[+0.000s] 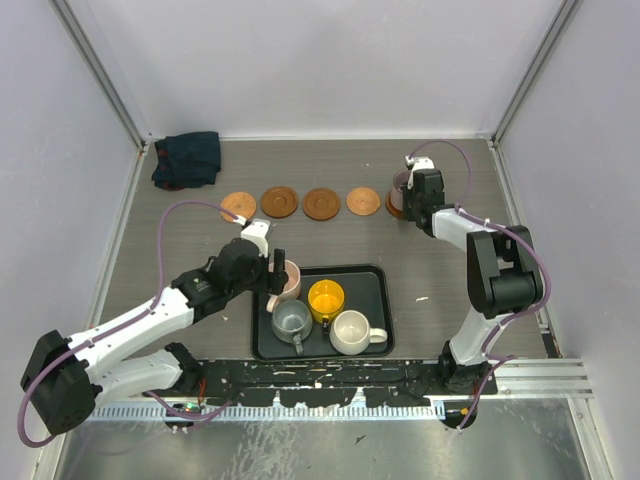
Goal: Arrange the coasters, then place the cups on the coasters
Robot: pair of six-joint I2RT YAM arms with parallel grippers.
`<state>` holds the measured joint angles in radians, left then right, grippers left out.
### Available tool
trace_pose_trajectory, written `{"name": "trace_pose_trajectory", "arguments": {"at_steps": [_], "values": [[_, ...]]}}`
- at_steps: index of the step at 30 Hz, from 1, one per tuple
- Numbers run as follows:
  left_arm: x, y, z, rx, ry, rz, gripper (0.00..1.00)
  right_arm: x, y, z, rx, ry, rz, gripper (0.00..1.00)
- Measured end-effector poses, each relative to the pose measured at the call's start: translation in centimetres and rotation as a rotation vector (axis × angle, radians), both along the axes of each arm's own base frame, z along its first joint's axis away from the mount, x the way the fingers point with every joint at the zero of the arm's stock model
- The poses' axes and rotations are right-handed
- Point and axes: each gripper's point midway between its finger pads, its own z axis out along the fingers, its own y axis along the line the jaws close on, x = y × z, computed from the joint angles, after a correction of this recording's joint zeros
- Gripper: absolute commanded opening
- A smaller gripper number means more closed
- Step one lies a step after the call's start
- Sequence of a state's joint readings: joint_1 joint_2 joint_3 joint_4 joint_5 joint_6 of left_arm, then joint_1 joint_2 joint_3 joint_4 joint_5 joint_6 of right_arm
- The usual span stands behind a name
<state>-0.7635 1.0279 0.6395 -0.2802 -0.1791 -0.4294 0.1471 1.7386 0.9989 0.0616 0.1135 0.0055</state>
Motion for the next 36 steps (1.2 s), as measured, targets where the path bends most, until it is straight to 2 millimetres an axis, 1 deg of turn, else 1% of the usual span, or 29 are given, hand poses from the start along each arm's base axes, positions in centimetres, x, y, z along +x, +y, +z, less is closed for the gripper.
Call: {"name": "trace_pose_trajectory", "arguments": {"at_steps": [7,18,21,26,29,32,36], "values": [[0.0,0.0,0.0,0.0,0.0,0.0,0.75,0.1,-0.3,-1.1,0.0,0.018,-0.009,0.01],[0.0,0.0,0.0,0.001,0.001,0.0,0.75,0.3,-0.4,-1.0,0.017,0.011,-0.026,0.02],[0.0,0.0,0.0,0.001,0.001,0.0,0.75,0.3,-0.4,-1.0,0.019,0.011,-0.028,0.08],[0.0,0.0,-0.1,0.003,0.003,0.0,0.75,0.2,-0.4,-1.2,0.019,0.011,-0.029,0.23],[0.0,0.0,-0.2,0.005,0.006,-0.001,0.75,0.2,-0.4,-1.2,0.02,0.005,-0.029,0.29],[0.0,0.0,-0.3,0.006,0.007,-0.001,0.75,0.3,-0.4,-1.1,0.021,-0.001,-0.029,0.31],[0.0,0.0,-0.3,0.006,0.007,-0.001,0.75,0.6,-0.4,-0.8,0.024,-0.018,-0.029,0.39]]}}
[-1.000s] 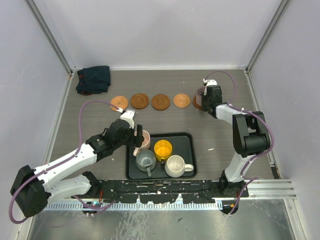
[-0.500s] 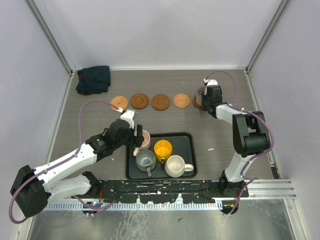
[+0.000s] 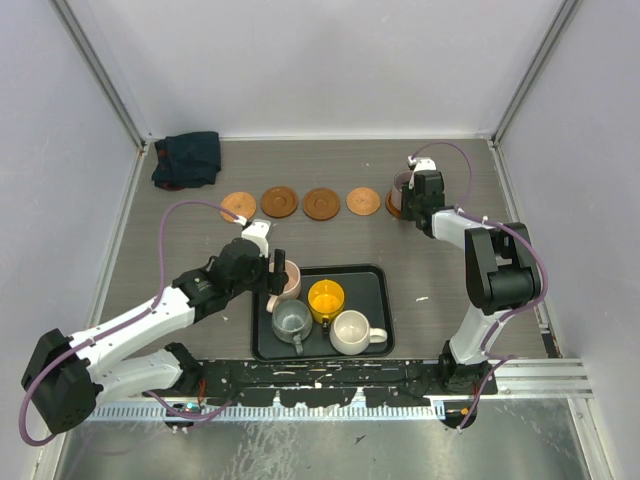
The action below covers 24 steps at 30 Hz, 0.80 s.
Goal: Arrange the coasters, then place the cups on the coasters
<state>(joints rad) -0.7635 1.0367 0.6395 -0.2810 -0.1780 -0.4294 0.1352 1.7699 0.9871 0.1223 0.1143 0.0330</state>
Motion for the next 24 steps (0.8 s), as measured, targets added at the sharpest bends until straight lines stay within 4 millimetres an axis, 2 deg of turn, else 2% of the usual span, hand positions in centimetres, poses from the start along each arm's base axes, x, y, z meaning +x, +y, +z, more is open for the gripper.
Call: {"name": "trace_pose_trajectory", "arguments": {"at_steps": [8,12,16,19,24], "values": [[0.0,0.0,0.0,-0.002,0.001,-0.002,0.74,-0.1,0.0,-0.2,0.006,-0.009,-0.006,0.5],[-0.1,-0.1,0.0,-0.004,0.004,-0.006,0.74,-0.9,-0.1,-0.7,0.012,0.003,-0.014,0.59],[-0.2,-0.2,0.1,-0.009,0.005,-0.011,0.74,-2.2,-0.2,-0.4,0.021,0.002,-0.021,0.64],[-0.3,-0.3,0.2,-0.016,0.004,-0.015,0.74,-3.0,-0.3,0.9,0.032,-0.023,-0.026,0.66],[-0.3,-0.3,0.6,-0.028,-0.001,-0.017,0.74,-4.3,-0.2,5.1,0.063,-0.105,-0.032,0.68]]}}
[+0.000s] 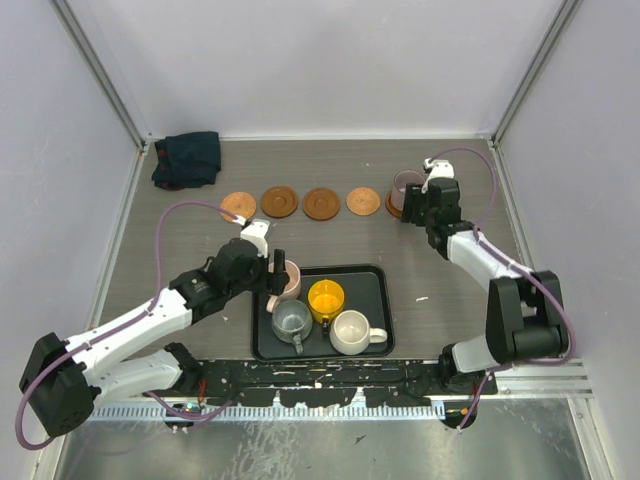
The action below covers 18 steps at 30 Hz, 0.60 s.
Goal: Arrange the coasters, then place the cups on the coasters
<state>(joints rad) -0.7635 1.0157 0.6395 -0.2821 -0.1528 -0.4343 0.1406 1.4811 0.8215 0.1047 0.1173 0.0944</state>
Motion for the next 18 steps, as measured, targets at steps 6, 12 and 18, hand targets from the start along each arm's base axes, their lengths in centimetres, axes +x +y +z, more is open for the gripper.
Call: {"name": "trace_pose_trajectory", "arguments": {"at_steps": [6,12,18], "values": [[0.0,0.0,0.3,-0.008,-0.007,0.0,0.75,-3.3,1.8,4.8,0.032,-0.046,0.043,0.69],[-0.1,-0.1,0.6,-0.018,-0.011,-0.007,0.75,-9.0,7.1,6.4,0.056,0.013,0.219,0.71],[-0.4,-0.3,0.6,-0.026,-0.004,-0.024,0.75,-15.4,12.2,4.7,0.049,0.164,0.444,0.72]]}}
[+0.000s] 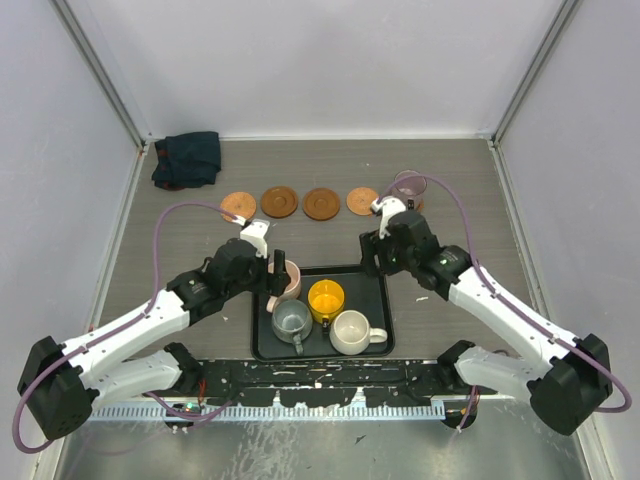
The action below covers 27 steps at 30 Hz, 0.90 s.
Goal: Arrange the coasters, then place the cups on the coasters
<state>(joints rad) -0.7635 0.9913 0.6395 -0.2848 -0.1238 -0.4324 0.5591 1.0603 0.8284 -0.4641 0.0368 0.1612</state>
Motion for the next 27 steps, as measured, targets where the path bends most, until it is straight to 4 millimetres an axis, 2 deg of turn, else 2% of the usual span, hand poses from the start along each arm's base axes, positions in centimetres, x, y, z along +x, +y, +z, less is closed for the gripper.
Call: {"name": "trace_pose_trajectory", "arguments": {"at_steps": [3,6,11,22,27], "values": [[-0.2,-0.2,0.0,-0.005,0.005,-0.012,0.75,-2.9,1.6,-1.2,-0.046,0.062,0.09,0.72],[-0.4,-0.3,0.0,-0.009,0.011,-0.024,0.75,-4.9,2.6,-1.8,-0.067,0.093,0.147,0.72],[-0.7,-0.6,-0.1,-0.019,0.023,-0.043,0.75,-6.9,3.4,-2.0,-0.067,0.131,0.183,0.72],[-0.9,-0.9,-0.1,-0.027,0.031,-0.06,0.75,-11.6,4.8,-1.1,-0.069,0.218,0.249,0.66],[-1.0,-0.9,-0.1,-0.029,0.033,-0.063,0.75,-13.2,5.3,-2.2,-0.124,0.264,0.277,0.6]]}}
